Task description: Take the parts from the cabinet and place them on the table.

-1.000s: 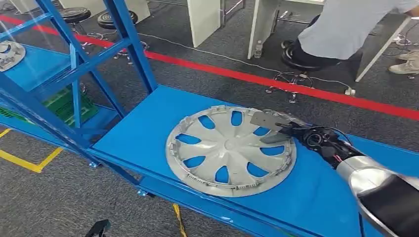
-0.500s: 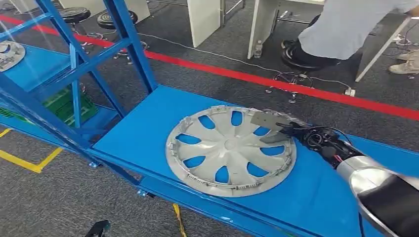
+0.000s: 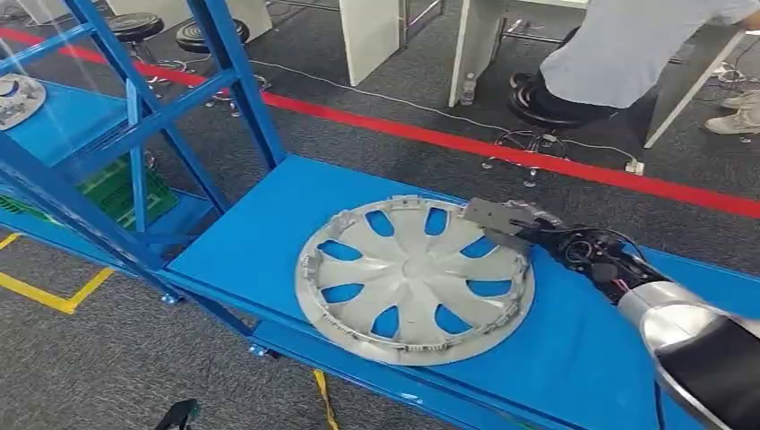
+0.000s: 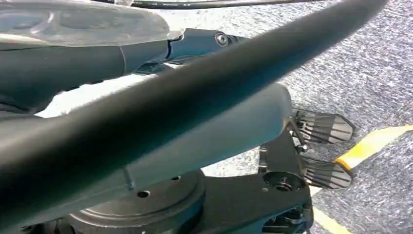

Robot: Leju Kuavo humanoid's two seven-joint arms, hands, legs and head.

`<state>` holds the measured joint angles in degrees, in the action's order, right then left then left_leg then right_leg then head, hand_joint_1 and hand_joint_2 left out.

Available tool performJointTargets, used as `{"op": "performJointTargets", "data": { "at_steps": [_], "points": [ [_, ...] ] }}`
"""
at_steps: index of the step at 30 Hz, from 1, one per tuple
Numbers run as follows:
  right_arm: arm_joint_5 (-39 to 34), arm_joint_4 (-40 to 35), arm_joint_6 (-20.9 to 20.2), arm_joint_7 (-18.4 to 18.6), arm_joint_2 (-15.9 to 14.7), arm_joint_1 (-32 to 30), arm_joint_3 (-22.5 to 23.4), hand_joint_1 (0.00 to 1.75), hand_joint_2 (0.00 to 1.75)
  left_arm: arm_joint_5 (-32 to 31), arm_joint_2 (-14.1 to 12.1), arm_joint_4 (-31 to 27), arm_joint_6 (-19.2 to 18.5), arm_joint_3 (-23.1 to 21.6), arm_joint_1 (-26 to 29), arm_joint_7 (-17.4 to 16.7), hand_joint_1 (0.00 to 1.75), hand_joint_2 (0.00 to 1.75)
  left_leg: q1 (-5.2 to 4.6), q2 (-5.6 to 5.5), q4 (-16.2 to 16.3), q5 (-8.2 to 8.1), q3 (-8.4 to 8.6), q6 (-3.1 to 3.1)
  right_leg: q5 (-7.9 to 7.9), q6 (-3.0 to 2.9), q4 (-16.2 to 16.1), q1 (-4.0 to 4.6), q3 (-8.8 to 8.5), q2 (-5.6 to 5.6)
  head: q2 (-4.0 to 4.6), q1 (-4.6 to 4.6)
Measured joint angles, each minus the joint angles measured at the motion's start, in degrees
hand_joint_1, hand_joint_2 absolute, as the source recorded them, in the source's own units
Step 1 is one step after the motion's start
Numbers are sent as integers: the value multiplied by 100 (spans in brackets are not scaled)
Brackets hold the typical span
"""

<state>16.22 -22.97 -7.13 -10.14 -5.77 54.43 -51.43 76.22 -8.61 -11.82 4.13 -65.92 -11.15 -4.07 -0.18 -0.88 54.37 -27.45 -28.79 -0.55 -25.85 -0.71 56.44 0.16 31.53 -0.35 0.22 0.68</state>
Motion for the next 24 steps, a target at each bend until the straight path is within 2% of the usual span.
{"op": "performJointTargets", "data": {
  "at_steps": [24],
  "points": [
    [46, 0, -140, -7, 0, 27, -2, 175, 175, -4, 22, 0, -2, 0, -34, 4, 0, 0, 0, 0, 0, 0, 1, 0, 0, 0, 0, 0, 0, 0, 0, -4]
  ]
}}
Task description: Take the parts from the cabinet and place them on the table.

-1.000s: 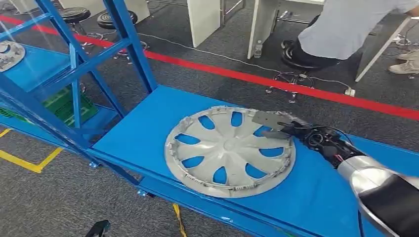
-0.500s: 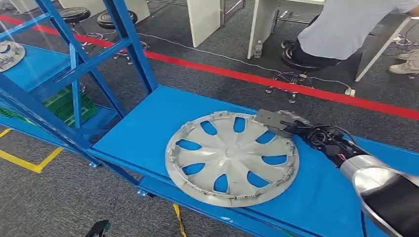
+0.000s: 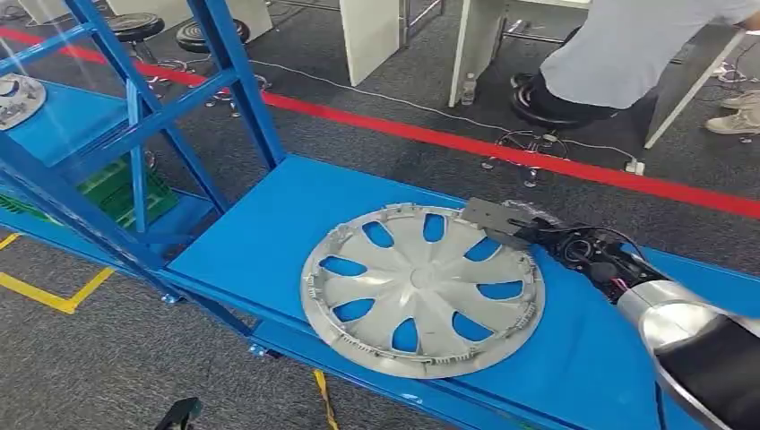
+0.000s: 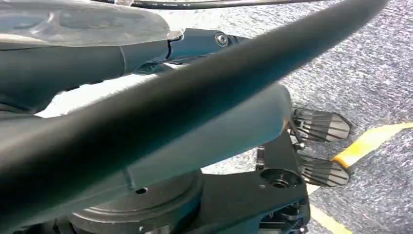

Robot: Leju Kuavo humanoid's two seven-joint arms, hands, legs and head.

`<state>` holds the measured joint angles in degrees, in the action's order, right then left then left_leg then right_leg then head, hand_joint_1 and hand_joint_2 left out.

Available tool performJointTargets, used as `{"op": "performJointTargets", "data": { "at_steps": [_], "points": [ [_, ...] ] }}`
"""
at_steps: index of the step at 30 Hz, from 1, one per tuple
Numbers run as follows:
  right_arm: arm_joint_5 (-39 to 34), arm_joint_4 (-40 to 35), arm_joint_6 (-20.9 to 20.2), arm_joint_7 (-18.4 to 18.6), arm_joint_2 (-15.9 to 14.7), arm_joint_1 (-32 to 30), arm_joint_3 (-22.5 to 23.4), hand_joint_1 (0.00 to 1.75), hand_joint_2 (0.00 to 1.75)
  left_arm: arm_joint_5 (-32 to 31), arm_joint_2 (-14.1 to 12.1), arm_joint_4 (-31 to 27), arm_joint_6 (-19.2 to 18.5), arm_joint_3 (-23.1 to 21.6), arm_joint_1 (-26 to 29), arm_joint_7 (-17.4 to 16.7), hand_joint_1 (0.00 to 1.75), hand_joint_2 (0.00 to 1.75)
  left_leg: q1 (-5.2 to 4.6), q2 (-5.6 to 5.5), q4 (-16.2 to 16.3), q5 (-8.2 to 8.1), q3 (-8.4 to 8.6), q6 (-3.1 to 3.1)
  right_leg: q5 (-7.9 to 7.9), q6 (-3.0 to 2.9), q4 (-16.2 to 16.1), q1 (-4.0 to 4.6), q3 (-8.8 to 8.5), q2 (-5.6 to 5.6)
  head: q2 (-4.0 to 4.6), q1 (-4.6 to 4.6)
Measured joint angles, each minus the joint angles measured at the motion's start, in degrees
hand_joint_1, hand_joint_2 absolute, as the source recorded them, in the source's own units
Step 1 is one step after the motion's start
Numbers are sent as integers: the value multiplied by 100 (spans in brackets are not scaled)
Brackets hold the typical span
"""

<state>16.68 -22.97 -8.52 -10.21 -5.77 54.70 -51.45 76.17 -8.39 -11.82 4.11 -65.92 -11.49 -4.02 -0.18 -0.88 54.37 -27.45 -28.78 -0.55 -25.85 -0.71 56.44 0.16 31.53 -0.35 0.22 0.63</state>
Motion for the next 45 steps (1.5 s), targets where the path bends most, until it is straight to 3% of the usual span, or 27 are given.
{"op": "performJointTargets", "data": {
  "at_steps": [4, 5, 6, 7, 41, 42, 43, 44, 45],
  "points": [
    [22, 2, 4, -24, 0, -3, -7, 175, 175, 0, 7, 0, 2, 0, -9, -7, 0, 0, 0, 0, 0, 0, 0, 0, 0, 0, 0, 0, 0, 0, 0, -2],
    [33, 2, -2, -28, 0, -3, -9, 115, 175, 0, 9, 0, 4, 0, -12, -9, 0, 0, 0, 0, 0, 0, 0, 0, 0, 0, 0, 0, 0, 0, 0, -2],
    [41, 2, -2, -28, 0, -4, -9, 10, 175, 0, 11, 0, 9, 0, -13, -9, 0, 0, 0, 0, 0, 0, 0, 0, 0, 0, 0, 0, 0, 0, 0, -2],
    [55, 2, -15, -28, 2, -4, -11, 0, 175, 2, 11, 0, 13, 0, -15, -11, 0, 0, 0, 0, 0, 0, 0, 0, 0, 0, 0, 0, 0, 0, 0, 0],
    [92, 57, -116, 55, 92, -34, -31, 5, 175, 20, 28, 0, 35, 0, -14, -26, 0, 0, 0, 1, -2, 6, 3, -4, 8, 1, 0, 0, -2, -2, 0, -2],
    [92, 57, -125, 55, 92, -35, -31, 51, 175, 20, 28, 0, 35, 0, -14, -26, 0, 0, 0, 1, -2, 6, 3, -4, 8, 1, 0, 0, -2, -2, 0, -2],
    [92, 57, -129, 55, 94, -35, -31, 145, 175, 20, 31, 0, 35, 0, -14, -26, 0, 0, 0, 1, -2, 6, 3, -4, 8, 1, 0, 0, -2, -2, 0, -2],
    [92, 57, -131, 55, 96, -36, -31, 175, 175, 20, 31, 0, 35, 0, -14, -26, 0, 0, 0, 1, -1, 6, 3, -4, 8, 1, 0, 0, -3, -2, 0, 0],
    [92, 57, -133, 55, 96, -36, -31, 175, 175, 20, 33, 0, 35, 0, -14, -26, 0, 0, 0, 1, -2, 6, 3, -4, 8, 0, 0, 0, -2, -2, 0, 0]
  ]
}}
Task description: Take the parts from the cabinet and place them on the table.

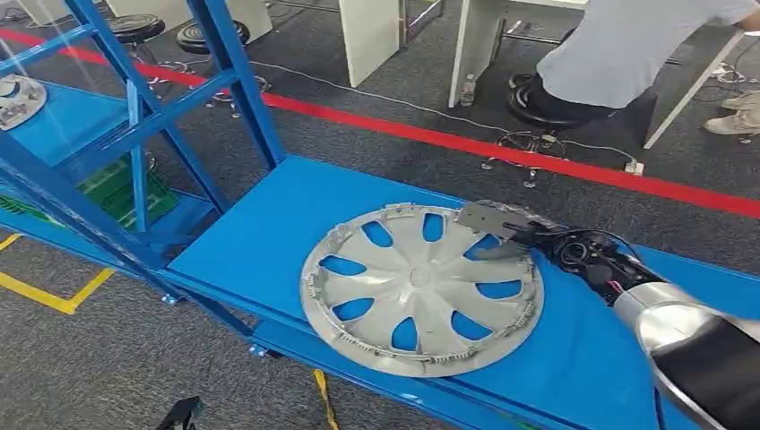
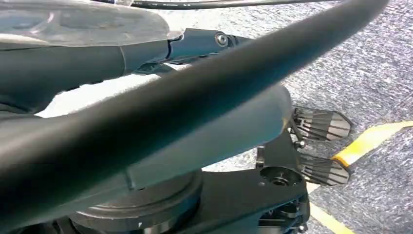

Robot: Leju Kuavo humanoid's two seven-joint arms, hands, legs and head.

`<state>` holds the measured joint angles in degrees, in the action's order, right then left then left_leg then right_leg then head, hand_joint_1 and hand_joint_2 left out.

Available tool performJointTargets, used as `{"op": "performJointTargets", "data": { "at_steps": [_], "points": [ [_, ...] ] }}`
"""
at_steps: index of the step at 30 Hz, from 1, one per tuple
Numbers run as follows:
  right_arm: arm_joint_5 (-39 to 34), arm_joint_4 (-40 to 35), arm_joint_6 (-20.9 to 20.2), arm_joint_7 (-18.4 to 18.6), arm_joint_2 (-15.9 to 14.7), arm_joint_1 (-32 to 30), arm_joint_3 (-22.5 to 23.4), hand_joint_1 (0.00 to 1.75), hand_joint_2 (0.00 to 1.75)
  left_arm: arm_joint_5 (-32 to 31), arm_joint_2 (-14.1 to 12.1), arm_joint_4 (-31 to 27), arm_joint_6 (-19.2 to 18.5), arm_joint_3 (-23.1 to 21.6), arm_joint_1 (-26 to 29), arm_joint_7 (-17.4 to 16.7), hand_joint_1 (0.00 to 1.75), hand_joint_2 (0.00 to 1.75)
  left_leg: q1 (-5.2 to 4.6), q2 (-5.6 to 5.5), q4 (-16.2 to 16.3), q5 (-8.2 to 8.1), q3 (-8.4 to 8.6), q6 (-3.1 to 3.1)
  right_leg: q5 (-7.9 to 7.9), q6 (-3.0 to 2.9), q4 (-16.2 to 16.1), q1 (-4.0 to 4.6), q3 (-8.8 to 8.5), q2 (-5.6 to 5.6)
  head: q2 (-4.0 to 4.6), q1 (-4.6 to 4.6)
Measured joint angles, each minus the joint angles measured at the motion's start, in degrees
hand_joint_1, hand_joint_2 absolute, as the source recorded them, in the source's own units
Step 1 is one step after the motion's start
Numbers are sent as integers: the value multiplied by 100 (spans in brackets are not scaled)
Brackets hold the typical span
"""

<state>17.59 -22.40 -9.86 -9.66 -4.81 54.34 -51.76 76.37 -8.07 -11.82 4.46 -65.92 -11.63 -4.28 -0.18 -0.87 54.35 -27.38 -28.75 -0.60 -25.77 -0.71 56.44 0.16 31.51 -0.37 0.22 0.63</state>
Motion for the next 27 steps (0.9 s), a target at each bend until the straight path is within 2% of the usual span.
{"op": "performJointTargets", "data": {
  "at_steps": [27],
  "points": [
    [11, 24, -9, -37, 9, 7, -2, 175, 175, 42, 2, 0, -2, 0, -4, 0, 0, 0, 0, 0, 0, 1, -1, 0, 0, 0, 0, 0, 0, 1, 0, 0]
  ]
}}
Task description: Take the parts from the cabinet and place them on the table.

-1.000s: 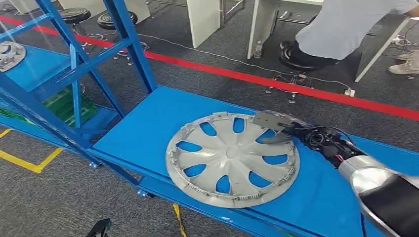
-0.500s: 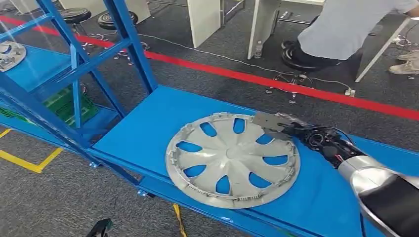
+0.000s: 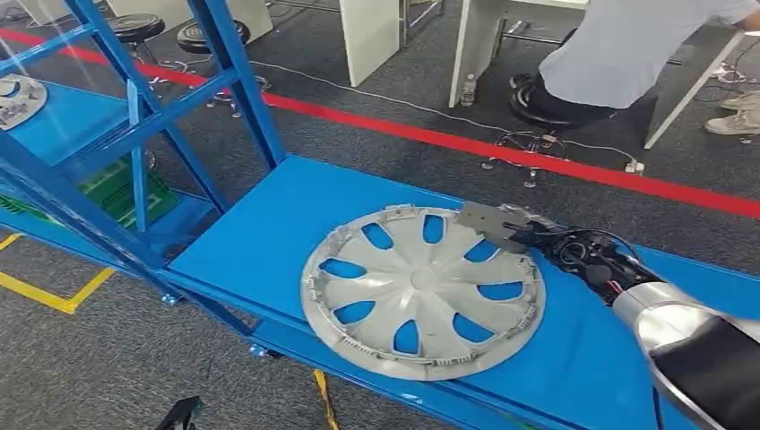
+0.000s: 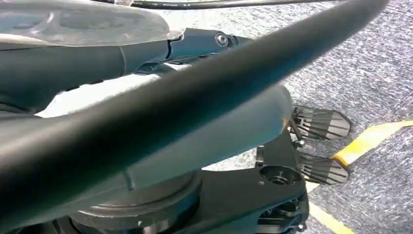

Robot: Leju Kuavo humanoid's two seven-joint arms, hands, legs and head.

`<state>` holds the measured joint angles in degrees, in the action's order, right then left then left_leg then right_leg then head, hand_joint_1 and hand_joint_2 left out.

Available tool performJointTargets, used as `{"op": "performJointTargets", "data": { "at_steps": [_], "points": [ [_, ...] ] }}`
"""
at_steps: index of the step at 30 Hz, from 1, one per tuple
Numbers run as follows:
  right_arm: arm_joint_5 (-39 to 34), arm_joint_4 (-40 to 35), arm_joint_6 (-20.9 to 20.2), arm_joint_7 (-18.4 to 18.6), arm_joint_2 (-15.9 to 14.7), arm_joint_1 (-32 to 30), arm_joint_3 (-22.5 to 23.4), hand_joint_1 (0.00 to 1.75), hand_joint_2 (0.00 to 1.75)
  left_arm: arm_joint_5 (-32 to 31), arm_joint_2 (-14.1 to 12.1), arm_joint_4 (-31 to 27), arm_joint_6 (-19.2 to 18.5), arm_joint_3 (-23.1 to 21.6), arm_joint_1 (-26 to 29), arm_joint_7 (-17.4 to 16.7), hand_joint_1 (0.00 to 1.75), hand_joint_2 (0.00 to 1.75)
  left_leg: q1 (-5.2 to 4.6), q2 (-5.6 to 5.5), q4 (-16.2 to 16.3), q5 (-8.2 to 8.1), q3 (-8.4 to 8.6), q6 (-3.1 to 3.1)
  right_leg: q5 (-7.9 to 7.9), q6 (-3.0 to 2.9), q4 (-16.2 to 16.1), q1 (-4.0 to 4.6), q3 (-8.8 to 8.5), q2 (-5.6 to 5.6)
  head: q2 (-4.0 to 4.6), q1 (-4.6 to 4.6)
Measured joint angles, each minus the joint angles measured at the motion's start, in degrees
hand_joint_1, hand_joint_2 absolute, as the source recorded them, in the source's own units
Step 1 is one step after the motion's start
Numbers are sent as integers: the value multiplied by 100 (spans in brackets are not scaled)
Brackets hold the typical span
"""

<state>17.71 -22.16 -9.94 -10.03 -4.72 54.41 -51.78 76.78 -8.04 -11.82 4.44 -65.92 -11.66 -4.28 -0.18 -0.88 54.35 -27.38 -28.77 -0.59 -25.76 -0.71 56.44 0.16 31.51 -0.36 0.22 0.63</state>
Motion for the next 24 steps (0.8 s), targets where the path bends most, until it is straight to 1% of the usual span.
{"op": "performJointTargets", "data": {
  "at_steps": [8, 14, 17, 24],
  "points": [
    [-936, 7, -269, -258, 9, -95, 138, 175, 175, 15, 0, 0, 4, 0, 1, 0, 0, 0, 0, 0, 0, 0, -2, 0, 0, 0, 0, 0, 3, 0, 0, 0],
    [-2238, 7, -717, -625, 61, -256, 599, 175, 175, 20, 4, 0, 9, 0, 7, 7, 0, 0, 0, 0, -1, 0, -8, 0, 0, 0, 0, 0, 6, 0, 0, 0],
    [-2354, 7, -770, -656, 96, -297, 811, 175, 175, 20, 7, 0, 9, 0, 8, 11, 0, 0, 0, -1, 0, 0, -10, 0, 0, 0, 0, 0, 8, 1, 0, 4],
    [-2372, 7, -783, -665, 135, -358, 1106, 175, 175, 20, 7, 0, 9, 0, 18, 15, 0, 0, 0, -1, 0, 0, -11, 0, 0, 0, 0, 0, 9, 1, 0, 4]
  ]
}}
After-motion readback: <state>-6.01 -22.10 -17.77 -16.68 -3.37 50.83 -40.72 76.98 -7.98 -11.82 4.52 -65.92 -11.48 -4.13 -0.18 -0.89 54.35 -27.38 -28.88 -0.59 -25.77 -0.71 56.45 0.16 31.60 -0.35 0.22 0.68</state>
